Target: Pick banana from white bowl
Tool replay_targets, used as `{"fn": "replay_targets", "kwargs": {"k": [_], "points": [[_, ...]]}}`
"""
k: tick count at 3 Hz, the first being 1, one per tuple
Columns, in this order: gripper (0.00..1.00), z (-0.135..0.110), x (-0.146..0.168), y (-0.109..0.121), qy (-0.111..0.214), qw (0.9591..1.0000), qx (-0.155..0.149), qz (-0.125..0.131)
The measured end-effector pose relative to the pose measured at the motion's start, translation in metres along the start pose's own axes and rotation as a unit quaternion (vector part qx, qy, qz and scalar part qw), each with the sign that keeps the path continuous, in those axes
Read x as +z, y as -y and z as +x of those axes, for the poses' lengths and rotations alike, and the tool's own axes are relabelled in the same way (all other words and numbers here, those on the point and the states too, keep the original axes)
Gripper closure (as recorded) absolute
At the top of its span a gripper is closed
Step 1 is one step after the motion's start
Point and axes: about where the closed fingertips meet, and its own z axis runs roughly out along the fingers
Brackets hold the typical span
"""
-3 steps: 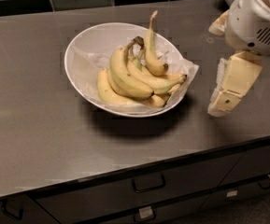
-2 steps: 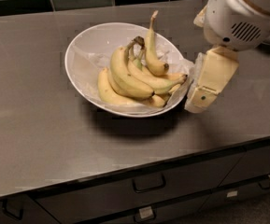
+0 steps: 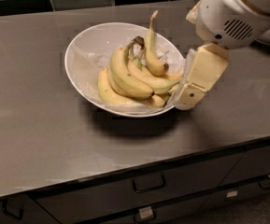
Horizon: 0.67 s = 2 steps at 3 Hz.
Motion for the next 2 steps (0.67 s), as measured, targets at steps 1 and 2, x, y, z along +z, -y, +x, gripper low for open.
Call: {"fn": "replay_targets", "kwargs": {"k": [1, 2], "points": [[0.00, -0.025, 0.001, -0.004, 0.044, 0.9989, 0.011, 0.008], [0.00, -0.046, 0.008, -0.008, 0.065, 0.9974, 0.029, 0.006]]}}
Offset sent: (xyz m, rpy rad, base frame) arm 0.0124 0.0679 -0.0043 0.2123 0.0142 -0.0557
